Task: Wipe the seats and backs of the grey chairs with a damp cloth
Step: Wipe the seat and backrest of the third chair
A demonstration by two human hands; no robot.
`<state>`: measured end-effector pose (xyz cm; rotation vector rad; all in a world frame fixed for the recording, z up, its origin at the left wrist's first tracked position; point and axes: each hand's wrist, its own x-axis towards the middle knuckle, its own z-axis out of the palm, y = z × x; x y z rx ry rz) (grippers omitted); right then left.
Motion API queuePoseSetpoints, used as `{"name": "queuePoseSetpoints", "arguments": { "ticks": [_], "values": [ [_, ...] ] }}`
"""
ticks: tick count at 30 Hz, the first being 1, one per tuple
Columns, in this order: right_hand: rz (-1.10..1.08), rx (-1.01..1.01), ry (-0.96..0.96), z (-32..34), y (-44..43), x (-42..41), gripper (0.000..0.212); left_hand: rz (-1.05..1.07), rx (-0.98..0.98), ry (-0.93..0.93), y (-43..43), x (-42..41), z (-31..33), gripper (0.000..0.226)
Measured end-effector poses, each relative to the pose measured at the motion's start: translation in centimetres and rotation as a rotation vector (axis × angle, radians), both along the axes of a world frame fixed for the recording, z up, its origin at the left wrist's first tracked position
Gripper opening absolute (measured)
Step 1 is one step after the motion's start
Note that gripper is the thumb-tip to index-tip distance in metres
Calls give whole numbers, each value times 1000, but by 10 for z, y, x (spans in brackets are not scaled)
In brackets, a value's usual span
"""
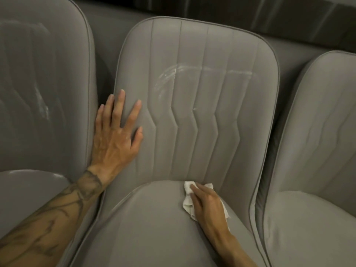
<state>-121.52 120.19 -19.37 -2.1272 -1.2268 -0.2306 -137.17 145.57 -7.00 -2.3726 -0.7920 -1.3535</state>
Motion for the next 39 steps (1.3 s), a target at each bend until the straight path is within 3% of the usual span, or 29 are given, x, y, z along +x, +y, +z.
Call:
{"name": "queuePoseSetpoints", "arguments": {
  "ticks": [3,11,13,15,19,22,28,34,39],
  "values": [
    [-58,249,-23,5,8,4,40,0,23,-4,4,2,-4,70],
    [-138,546,-620,79,39,56,41,5,68,-7,13,6,-13,69],
    [-253,477,-644,100,45,69,49,2,69,-10,14,7,-13,69],
    [-400,268,-623,103,50,71,59,-10,70,-14,14,7,-14,68],
    [-450,68,-615,81,49,65,79,-20,64,-21,14,6,-13,68],
    [-421,39,-689,111,42,77,84,-31,73,-26,14,6,-13,67],
    [-533,245,-806,268,67,139,60,-21,83,-34,15,7,-13,66],
    [-458,69,-829,223,51,123,65,-19,94,-35,16,8,-13,66],
    [-396,192,-808,299,78,141,60,-17,89,-40,19,9,-16,66]
  ]
}}
